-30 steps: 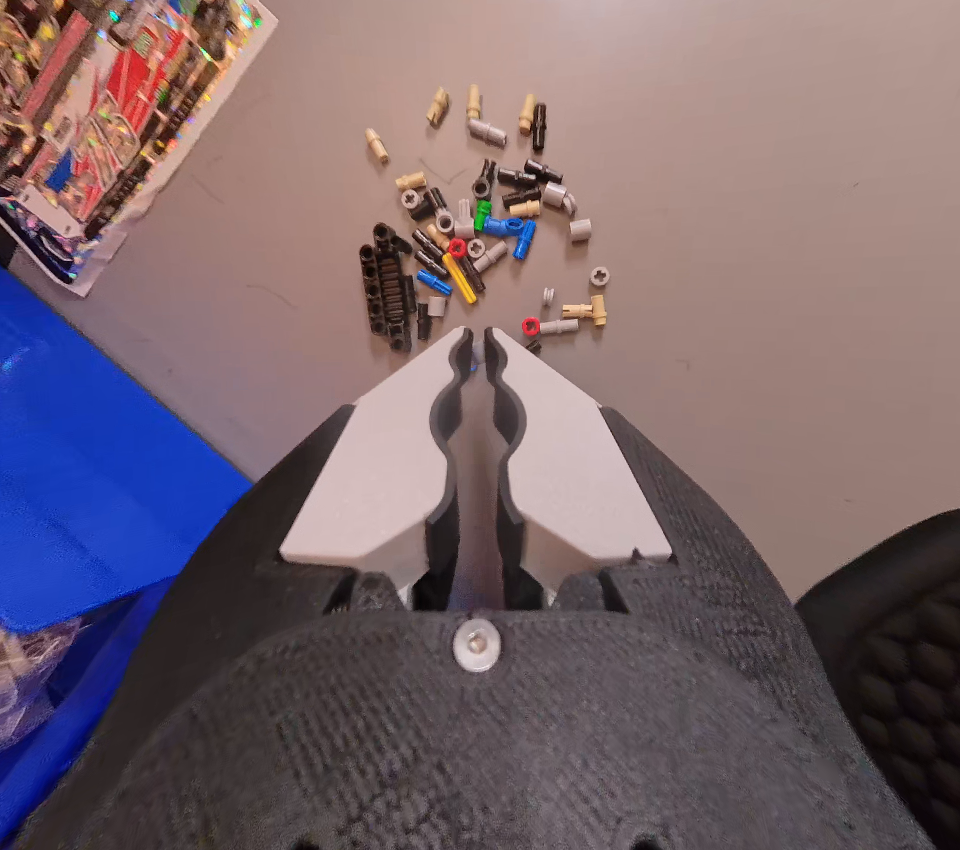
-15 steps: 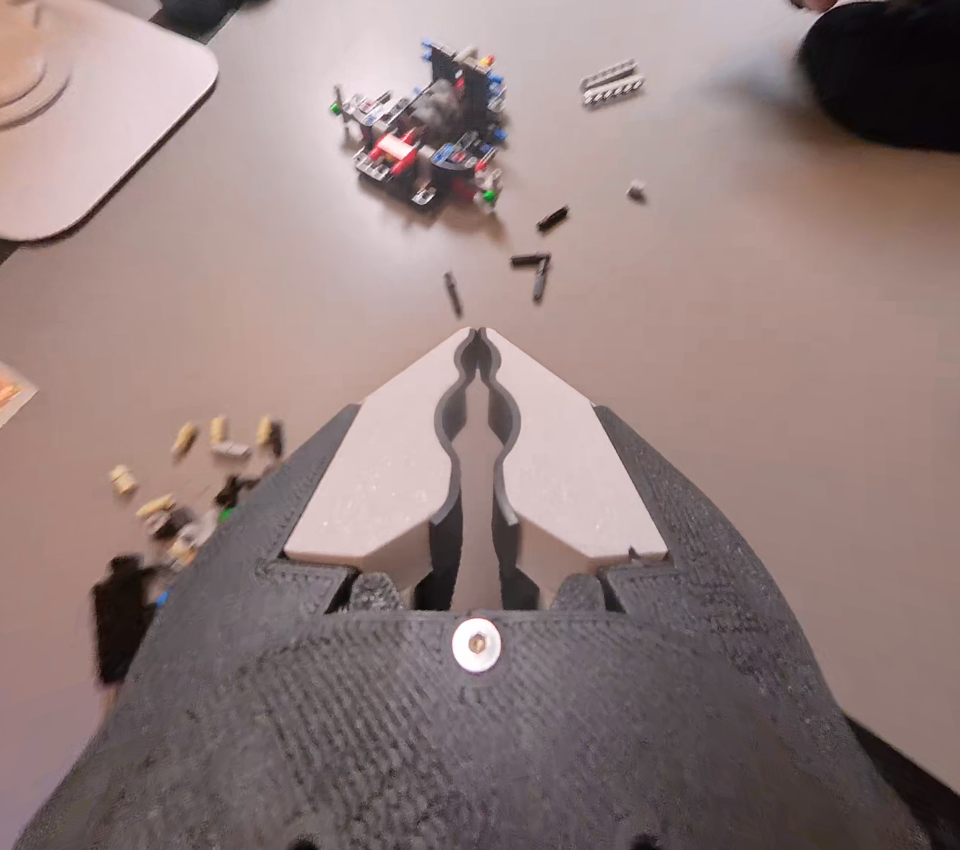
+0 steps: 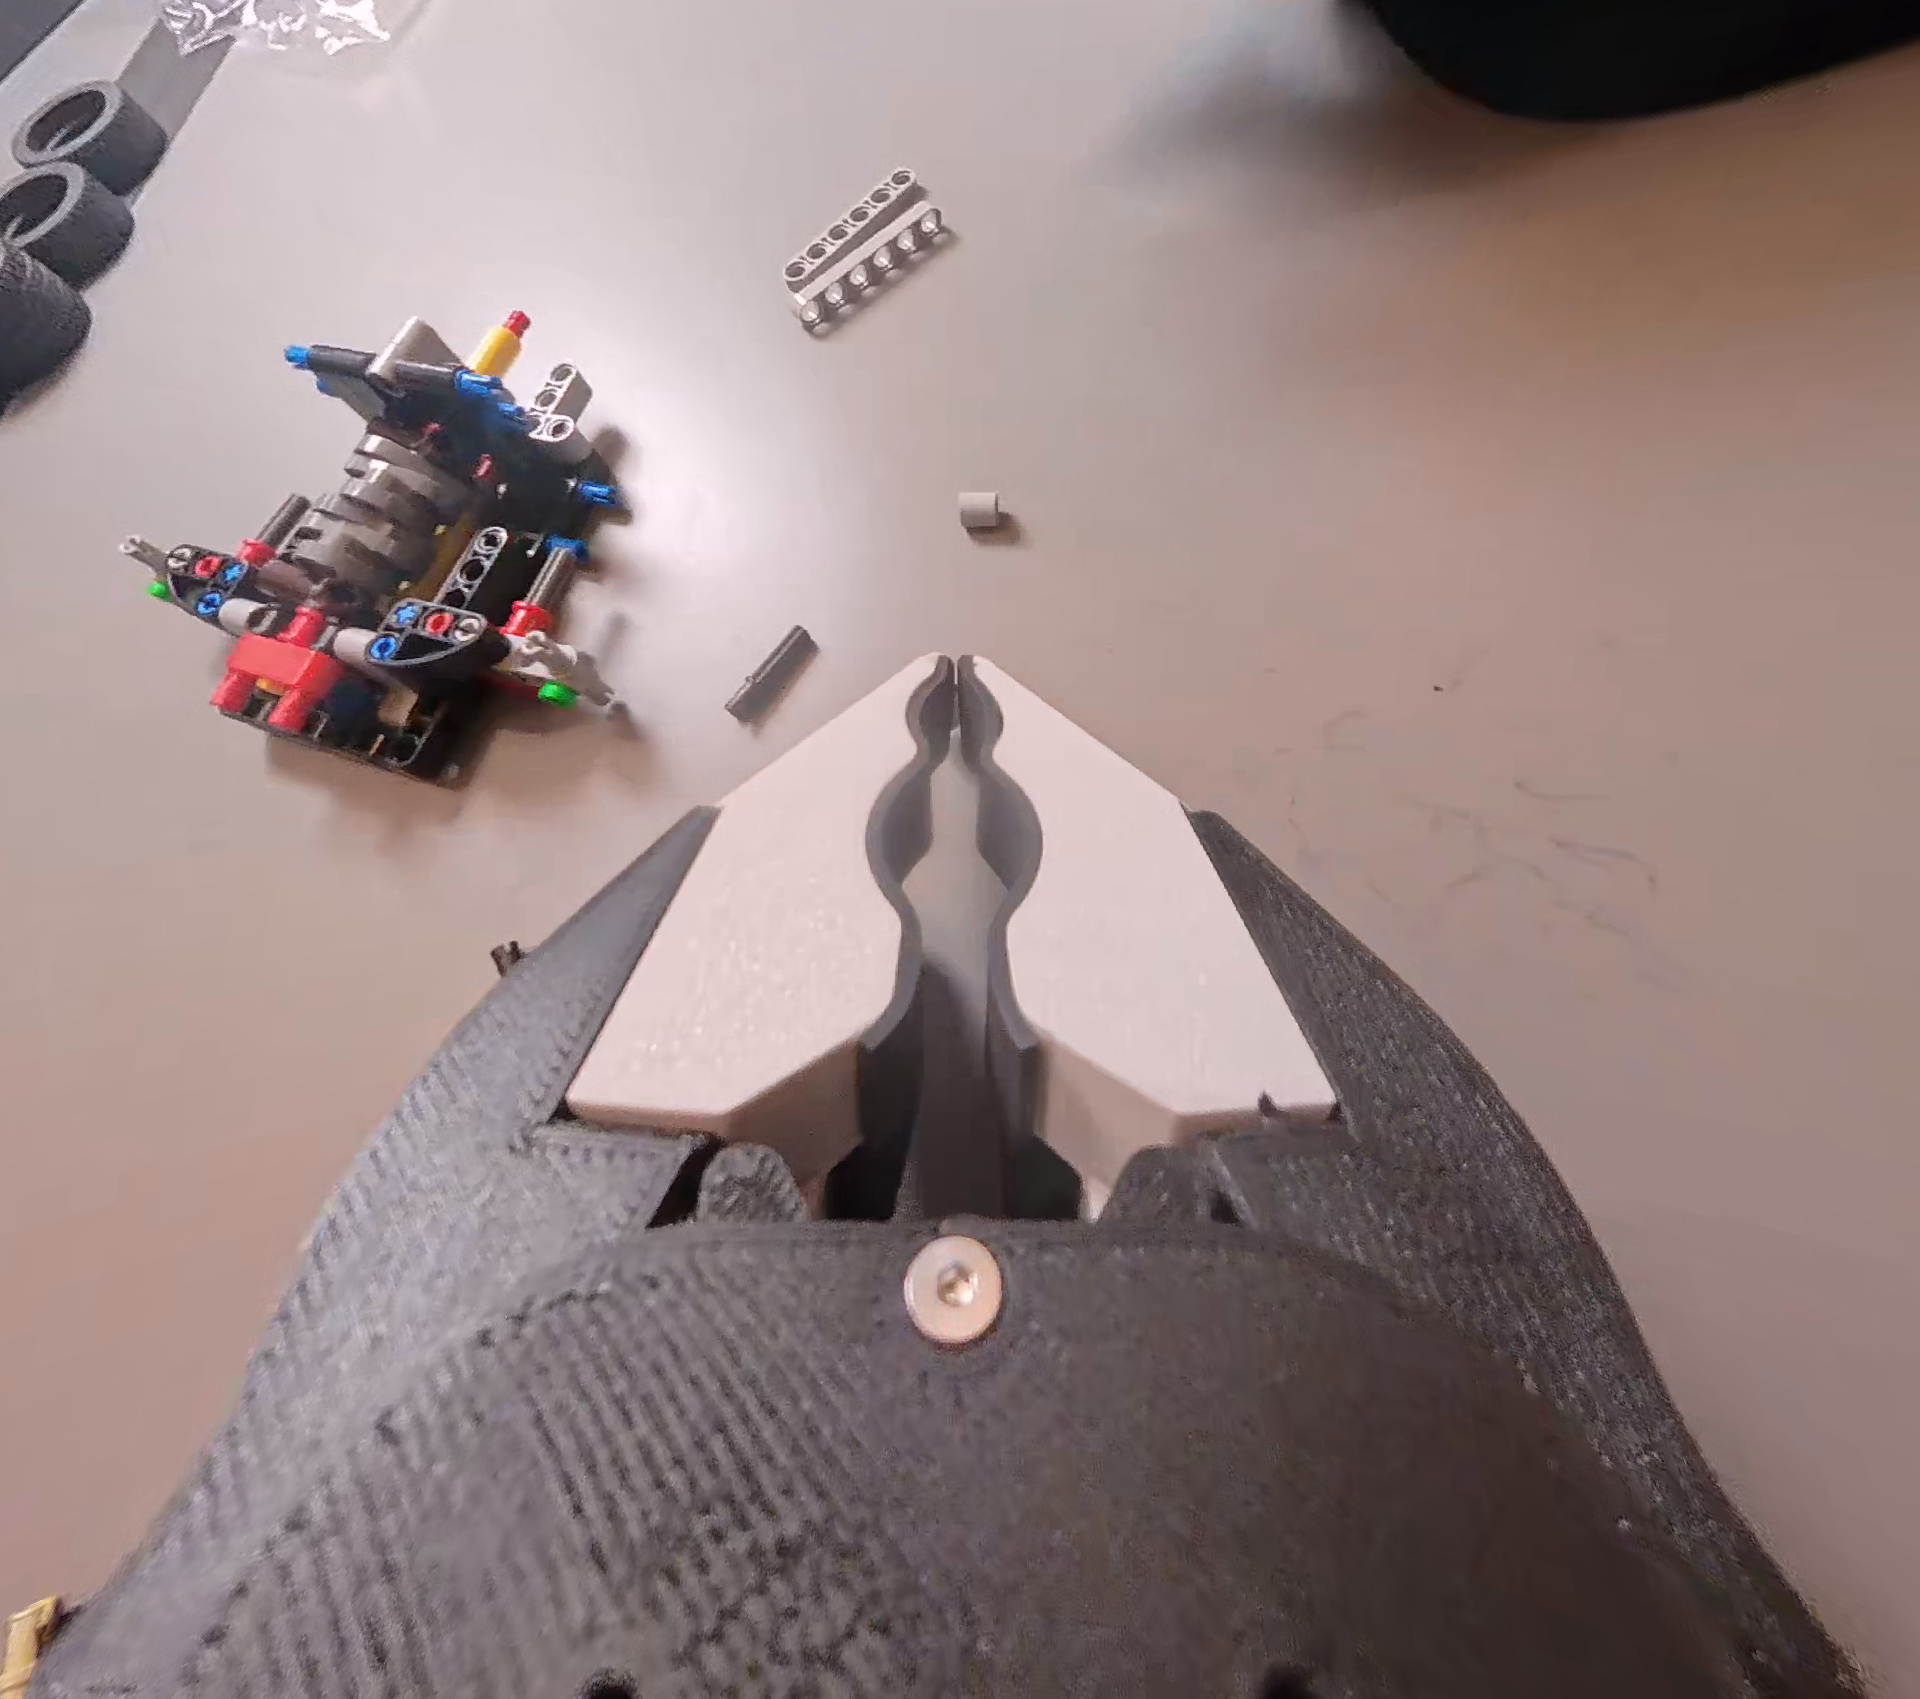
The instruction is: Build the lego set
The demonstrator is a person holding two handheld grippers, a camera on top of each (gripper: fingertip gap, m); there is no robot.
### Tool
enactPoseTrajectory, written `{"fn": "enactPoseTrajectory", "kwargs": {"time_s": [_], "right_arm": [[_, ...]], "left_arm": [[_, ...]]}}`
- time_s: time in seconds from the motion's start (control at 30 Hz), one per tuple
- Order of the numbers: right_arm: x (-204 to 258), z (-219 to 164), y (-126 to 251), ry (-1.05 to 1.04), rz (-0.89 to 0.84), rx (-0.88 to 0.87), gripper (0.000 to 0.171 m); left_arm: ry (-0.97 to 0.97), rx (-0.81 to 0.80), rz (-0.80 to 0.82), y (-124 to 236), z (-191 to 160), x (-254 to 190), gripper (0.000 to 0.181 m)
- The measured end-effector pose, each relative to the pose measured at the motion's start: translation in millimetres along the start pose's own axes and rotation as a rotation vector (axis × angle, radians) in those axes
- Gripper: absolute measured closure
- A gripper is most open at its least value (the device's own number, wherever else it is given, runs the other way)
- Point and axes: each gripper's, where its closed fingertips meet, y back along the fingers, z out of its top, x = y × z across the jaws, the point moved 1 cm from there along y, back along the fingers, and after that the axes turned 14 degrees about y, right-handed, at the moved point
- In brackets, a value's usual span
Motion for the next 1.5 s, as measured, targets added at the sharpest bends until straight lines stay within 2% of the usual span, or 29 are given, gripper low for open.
{"fn": "enactPoseTrajectory", "kwargs": {"time_s": [0.2,0.33,0.43,0.57,0.67,0.8,0.97,1.23,1.5], "right_arm": [[0.8,-0.3,-0.5,0.003,0.003,0.002,0.143],[-0.3,0.3,0.3,0.003,-0.002,0.0,0.143],[-0.5,1.9,0.8,0.001,-0.003,-0.007,0.143],[2.0,3.3,0.1,0.006,0.005,-0.01,0.143],[2.4,2.9,-0.7,0.001,0.008,-0.01,0.143],[2.5,0.9,-1.7,-0.008,0.009,-0.004,0.143],[2.9,-0.7,-2.1,-0.006,0.007,0.003,0.143],[4.3,-1.8,-3.4,-0.005,0.014,0.008,0.143],[0.5,-1.0,-1.1,-0.008,-0.001,0.003,0.143]], "left_arm": [[-0.012,0.037,0.007,7.8,-10.0,-0.3,0.171],[0.021,-0.036,0.046,38.7,-1.9,11.8,0.164],[0.112,-0.061,0.216,84.1,-9.4,56.0,0.164],[0.268,-0.078,0.588,169.9,-44.0,129.9,0.171],[0.383,-0.022,0.657,196.8,-76.6,142.6,0.169],[0.421,0.098,0.628,188.2,-106.9,137.0,0.166],[0.38,0.197,0.566,173.1,-120.4,131.3,0.169],[0.324,0.164,0.497,152.6,-100.4,129.1,0.168],[0.32,0.206,0.487,135.8,-100.1,138.6,0.173]]}}
